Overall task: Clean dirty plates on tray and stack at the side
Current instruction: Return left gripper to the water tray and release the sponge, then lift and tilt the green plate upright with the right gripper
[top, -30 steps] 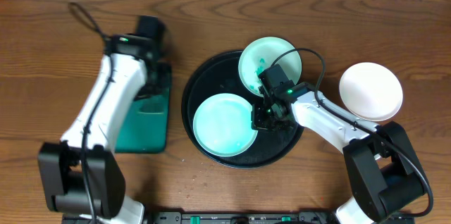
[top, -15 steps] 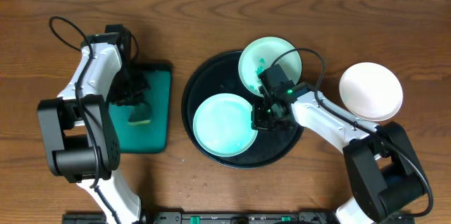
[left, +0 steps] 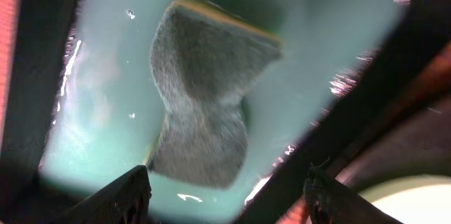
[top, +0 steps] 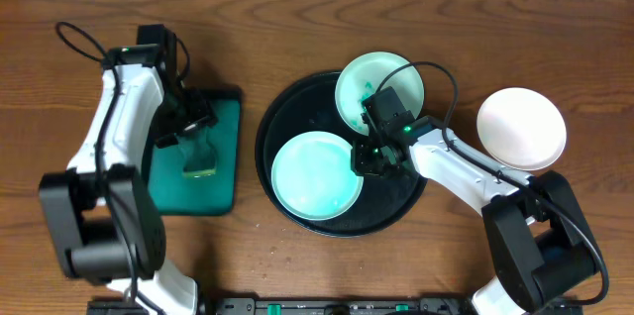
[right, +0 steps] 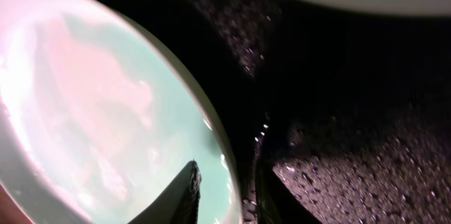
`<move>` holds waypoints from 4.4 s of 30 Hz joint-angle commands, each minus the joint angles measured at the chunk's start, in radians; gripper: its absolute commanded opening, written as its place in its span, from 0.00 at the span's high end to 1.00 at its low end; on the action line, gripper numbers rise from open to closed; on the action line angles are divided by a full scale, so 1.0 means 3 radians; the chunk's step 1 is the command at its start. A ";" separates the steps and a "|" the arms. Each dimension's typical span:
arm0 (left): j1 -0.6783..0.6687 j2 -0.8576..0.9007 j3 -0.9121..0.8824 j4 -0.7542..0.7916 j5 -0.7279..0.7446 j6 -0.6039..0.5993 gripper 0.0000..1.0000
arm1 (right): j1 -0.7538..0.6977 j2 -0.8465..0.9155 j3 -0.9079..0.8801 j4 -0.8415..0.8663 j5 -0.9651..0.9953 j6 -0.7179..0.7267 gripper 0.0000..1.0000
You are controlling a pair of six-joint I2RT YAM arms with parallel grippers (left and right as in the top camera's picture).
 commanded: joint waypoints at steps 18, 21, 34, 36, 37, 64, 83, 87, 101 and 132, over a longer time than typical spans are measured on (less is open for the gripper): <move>-0.0004 -0.0811 0.0039 -0.0273 0.0259 0.0003 0.25 | 0.0158 0.0004 -0.0338 0.0381 0.0151 0.0266 0.99; -0.0004 -0.0810 0.0039 -0.0273 0.0256 0.0004 0.25 | 0.0158 0.0004 -0.0337 0.0381 0.0146 0.0248 0.99; -0.0004 -0.0810 0.0039 -0.0295 0.0256 0.0003 0.25 | 0.0055 -0.0651 -0.0336 0.0328 -0.0090 0.0394 0.98; -0.0004 -0.0810 0.0039 -0.0296 0.0256 0.0003 0.25 | -0.0018 -0.0851 -0.0336 0.0273 -0.0102 0.0460 0.99; -0.0004 -0.0810 0.0039 -0.0298 0.0257 0.0003 0.25 | -0.0046 -0.0917 -0.0336 0.0263 -0.0116 0.0479 0.99; -0.0004 -0.0810 0.0039 -0.0359 0.0256 0.0003 0.25 | -0.0860 -0.1250 -0.0338 -0.1532 -0.0659 0.0362 0.99; -0.0004 -0.0810 0.0039 -0.0333 0.0254 0.0003 0.25 | -0.0402 -0.1250 -0.0338 -0.0093 0.0979 -0.0515 0.99; -0.0004 -0.0810 0.0039 -0.0333 0.0254 0.0003 0.25 | -0.0310 -0.1250 -0.0336 0.0223 0.0987 -0.0717 0.99; -0.0004 -0.0810 0.0039 -0.0334 0.0254 0.0003 0.25 | -0.0097 -0.1250 -0.0085 0.0576 0.1273 -0.1787 0.99; -0.0004 -0.0810 0.0039 -0.0332 0.0253 0.0004 0.25 | 0.1690 -0.1250 0.0427 0.1052 0.4435 -0.4632 0.99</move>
